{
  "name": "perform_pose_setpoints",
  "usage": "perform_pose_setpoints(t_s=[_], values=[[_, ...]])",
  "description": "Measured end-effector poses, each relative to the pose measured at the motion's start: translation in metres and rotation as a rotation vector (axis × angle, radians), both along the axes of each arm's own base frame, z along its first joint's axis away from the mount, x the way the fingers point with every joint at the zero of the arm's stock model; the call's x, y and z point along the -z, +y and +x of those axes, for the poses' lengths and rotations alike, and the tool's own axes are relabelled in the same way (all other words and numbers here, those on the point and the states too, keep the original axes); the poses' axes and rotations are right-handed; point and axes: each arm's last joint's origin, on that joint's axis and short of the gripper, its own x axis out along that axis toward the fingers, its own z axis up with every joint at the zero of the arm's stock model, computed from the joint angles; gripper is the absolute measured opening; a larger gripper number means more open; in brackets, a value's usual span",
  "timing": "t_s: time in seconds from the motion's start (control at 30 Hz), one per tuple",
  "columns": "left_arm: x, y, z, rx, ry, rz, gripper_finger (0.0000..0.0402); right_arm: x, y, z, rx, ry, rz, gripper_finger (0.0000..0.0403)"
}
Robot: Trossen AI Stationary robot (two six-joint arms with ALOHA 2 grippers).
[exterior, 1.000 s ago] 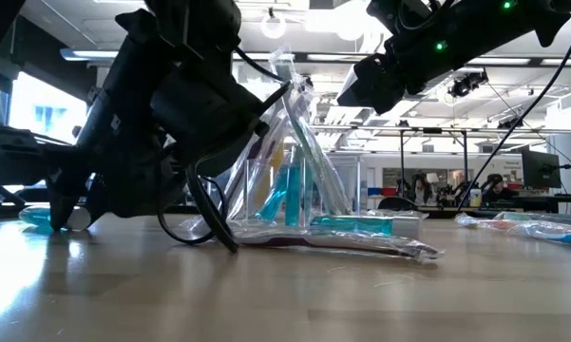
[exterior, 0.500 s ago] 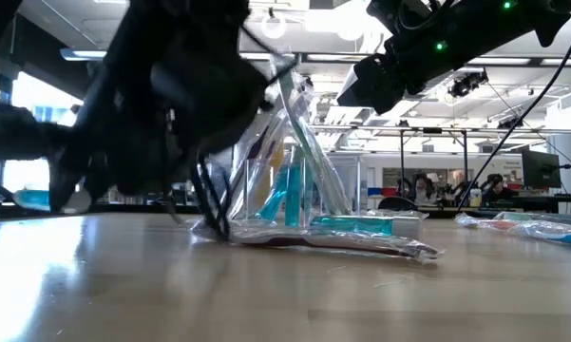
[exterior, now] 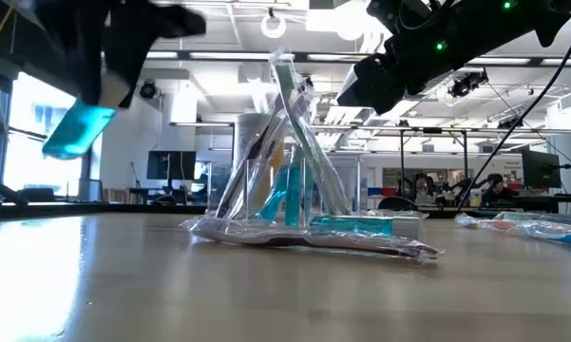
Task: Pick & Place toothbrushing station
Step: Put the mouthwash bottle into the transparent organizer
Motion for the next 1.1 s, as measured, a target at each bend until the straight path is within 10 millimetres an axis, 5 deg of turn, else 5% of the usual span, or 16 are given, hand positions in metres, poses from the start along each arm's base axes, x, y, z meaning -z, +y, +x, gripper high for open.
perform_pose_setpoints(t_s=[0.2,0.57,1.1], values=[[-0.014,-0.003,-0.004,0.123,-0.365,-0.225,0.0087,0.000,0.000,0.000,0.000,0.000,0.000,0.0208],[0.031,0.040,-0.003,-0.035,-0.823,-0.324,0.0087,0.000,0.000,0.000,-0.001,-0.001,0.000,0.0208],[0.027,0.087,0.010,-0.184,-0.972,-0.226,0.0087,0.000,0.000,0.001,-0.022,0.003,0.010,0.0208]])
